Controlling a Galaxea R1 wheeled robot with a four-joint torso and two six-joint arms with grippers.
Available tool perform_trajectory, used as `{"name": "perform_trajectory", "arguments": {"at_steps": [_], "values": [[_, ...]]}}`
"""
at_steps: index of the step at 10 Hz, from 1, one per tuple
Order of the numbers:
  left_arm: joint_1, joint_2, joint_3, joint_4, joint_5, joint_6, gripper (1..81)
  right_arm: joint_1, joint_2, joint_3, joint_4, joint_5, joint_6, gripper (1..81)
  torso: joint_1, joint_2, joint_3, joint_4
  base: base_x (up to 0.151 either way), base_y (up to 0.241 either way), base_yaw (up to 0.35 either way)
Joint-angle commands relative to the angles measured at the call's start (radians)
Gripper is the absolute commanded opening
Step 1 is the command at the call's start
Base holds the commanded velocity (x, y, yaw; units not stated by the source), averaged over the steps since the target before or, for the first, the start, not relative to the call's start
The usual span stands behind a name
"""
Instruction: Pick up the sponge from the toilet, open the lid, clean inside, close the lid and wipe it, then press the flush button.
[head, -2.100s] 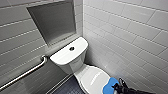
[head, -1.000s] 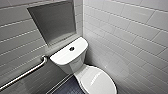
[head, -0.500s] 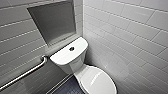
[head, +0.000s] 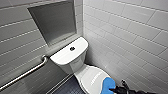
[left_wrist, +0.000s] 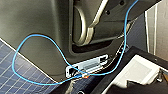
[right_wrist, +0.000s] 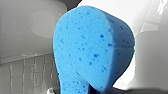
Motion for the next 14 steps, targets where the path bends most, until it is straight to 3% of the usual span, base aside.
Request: {"name": "perform_trajectory", "arguments": {"at_steps": [1,3,4,5,7,8,9,10,14], "values": [[0.026,0.007,0.008,-0.001,0.091,0.002,81.1,0.231,0.143,-0.207,-0.033,-0.231,0.003,1.0,0.0,0.0,0.0,0.05,0.0,0.0,0.0],[0.026,0.007,0.008,-0.001,0.091,0.002,81.1,0.277,0.189,-0.265,-0.027,-0.244,0.003,1.0,0.0,0.0,0.0,0.035,0.0,0.0,0.0],[0.026,0.007,0.008,-0.001,0.091,0.002,81.1,0.291,0.211,-0.291,-0.031,-0.242,0.005,1.0,0.0,0.0,0.0,0.049,0.0,0.0,0.0],[0.026,0.007,0.007,-0.001,0.091,0.002,81.1,0.308,0.229,-0.31,-0.033,-0.239,0.005,1.0,0.0,0.0,-0.073,0.051,0.0,0.0,0.0],[0.026,0.009,0.008,-0.001,0.091,0.002,81.1,0.34,0.269,-0.358,-0.031,-0.23,0.006,1.0,0.0,0.0,-0.107,0.05,0.0,0.0,0.0],[0.028,0.009,0.007,-0.001,0.091,0.002,81.1,0.349,0.294,-0.38,-0.031,-0.224,0.006,1.0,0.0,0.0,-0.044,0.05,0.0,0.0,0.0],[0.026,0.009,0.002,-0.001,0.091,0.002,81.1,0.354,0.314,-0.4,-0.031,-0.222,0.006,1.0,0.0,0.0,-0.071,0.05,0.0,0.0,0.0],[0.028,0.012,0.0,-0.001,0.091,0.002,81.1,0.357,0.353,-0.437,-0.031,-0.222,0.006,1.0,0.066,-0.1,-0.08,0.05,0.0,0.0,0.0],[0.028,0.013,-0.003,-0.001,0.091,0.003,81.1,0.331,0.418,-0.499,-0.028,-0.19,0.011,1.0,0.126,-0.198,-0.092,0.05,0.0,0.0,0.0]]}}
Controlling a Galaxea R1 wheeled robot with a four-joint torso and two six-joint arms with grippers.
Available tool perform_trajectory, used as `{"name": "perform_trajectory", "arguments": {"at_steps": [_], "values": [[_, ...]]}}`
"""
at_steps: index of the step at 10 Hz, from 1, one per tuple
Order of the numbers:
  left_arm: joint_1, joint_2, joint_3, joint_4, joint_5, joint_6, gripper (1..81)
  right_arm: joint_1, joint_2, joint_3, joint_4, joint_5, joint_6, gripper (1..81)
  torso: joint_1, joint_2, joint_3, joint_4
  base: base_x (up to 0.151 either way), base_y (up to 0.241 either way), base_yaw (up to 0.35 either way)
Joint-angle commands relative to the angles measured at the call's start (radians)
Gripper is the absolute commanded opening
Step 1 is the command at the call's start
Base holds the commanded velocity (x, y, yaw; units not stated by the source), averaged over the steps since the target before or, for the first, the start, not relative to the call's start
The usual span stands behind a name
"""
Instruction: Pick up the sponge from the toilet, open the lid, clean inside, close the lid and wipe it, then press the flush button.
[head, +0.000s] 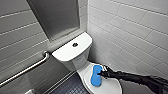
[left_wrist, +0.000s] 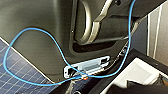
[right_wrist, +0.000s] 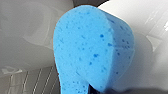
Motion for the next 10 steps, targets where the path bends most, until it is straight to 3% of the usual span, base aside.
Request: {"name": "perform_trajectory", "arguments": {"at_steps": [1,4,10], "values": [[0.027,-0.004,0.012,-0.001,0.091,0.003,81.1,0.078,-0.003,0.0,0.007,0.015,0.034,1.0,-0.002,0.004,0.0,0.0,0.0,0.0,0.0],[0.028,0.001,0.012,-0.001,0.091,0.003,81.1,-0.038,-0.025,-0.025,0.009,0.08,0.144,1.0,0.023,-0.038,0.0,0.0,0.0,0.0,0.0],[0.028,0.009,0.012,0.009,0.092,0.003,81.1,-0.175,-0.204,0.108,0.006,0.179,0.154,1.0,0.023,-0.036,0.0,0.0,0.0,0.0,0.0]]}}
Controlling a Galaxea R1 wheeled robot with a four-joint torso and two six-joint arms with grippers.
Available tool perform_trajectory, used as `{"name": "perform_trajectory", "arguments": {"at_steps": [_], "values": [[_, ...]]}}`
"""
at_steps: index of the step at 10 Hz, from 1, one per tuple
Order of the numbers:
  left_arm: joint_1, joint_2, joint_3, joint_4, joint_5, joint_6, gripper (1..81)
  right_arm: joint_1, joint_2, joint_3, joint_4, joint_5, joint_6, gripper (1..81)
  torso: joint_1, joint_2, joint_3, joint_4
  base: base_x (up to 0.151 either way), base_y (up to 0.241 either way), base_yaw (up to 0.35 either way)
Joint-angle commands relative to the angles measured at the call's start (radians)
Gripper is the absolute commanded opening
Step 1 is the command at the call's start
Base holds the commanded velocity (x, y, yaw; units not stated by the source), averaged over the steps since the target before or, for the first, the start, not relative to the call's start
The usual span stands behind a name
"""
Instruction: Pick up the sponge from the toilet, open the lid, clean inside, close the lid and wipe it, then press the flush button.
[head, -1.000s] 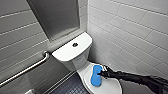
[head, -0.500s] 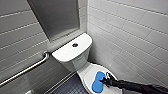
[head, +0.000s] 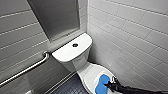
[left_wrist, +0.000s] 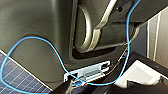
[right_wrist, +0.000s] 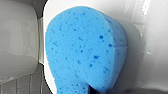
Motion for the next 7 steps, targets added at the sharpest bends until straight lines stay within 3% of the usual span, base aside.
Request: {"name": "perform_trajectory", "arguments": {"at_steps": [1,5,7], "values": [[0.028,-0.002,0.015,0.009,0.092,0.003,81.1,0.003,-0.098,0.056,0.0,-0.001,0.008,1.0,0.0,0.0,0.0,0.0,0.0,0.0,0.0],[0.027,-0.005,0.015,0.011,0.092,0.003,81.1,-0.115,-0.19,0.063,0.008,0.084,0.009,1.0,0.0,-0.001,0.0,0.0,0.0,0.0,0.0],[0.028,-0.002,0.018,0.022,0.092,0.003,81.1,-0.156,-0.285,0.137,0.006,0.124,0.015,1.0,0.0,-0.001,0.0,0.0,0.0,0.0,0.0]]}}
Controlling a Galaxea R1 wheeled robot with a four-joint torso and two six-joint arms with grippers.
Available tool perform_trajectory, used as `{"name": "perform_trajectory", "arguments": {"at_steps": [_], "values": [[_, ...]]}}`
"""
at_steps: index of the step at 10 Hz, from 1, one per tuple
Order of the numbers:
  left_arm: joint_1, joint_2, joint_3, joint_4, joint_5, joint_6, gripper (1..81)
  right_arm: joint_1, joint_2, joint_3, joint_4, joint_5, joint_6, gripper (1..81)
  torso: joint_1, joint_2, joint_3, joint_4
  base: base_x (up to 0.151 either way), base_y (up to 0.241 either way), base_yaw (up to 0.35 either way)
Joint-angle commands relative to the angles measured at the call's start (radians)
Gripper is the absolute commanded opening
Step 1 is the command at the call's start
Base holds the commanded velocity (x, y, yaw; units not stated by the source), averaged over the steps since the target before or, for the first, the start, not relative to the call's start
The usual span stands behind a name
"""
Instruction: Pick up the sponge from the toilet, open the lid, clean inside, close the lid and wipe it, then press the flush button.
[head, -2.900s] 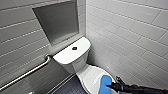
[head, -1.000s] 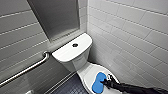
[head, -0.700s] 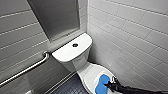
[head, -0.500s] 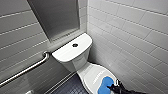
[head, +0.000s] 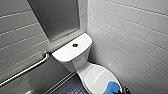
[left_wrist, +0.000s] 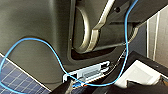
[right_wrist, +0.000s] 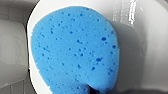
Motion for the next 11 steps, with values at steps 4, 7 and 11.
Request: {"name": "perform_trajectory", "arguments": {"at_steps": [4,7,11], "values": [[0.028,-0.003,0.021,0.013,0.093,0.003,81.1,-0.098,-0.259,0.156,0.01,0.024,0.009,1.0,0.0,0.0,0.0,0.0,0.0,0.0,0.0],[0.028,0.004,0.018,0.021,0.093,0.006,81.1,-0.266,-0.283,0.126,-0.001,0.073,0.013,1.0,0.0,0.0,0.0,0.0,0.0,0.0,0.0],[0.028,0.009,0.019,0.042,0.093,0.006,81.1,-0.357,-0.434,0.328,-0.094,0.193,0.007,1.0,0.0,0.0,0.0,0.0,0.0,0.0,0.0]]}}
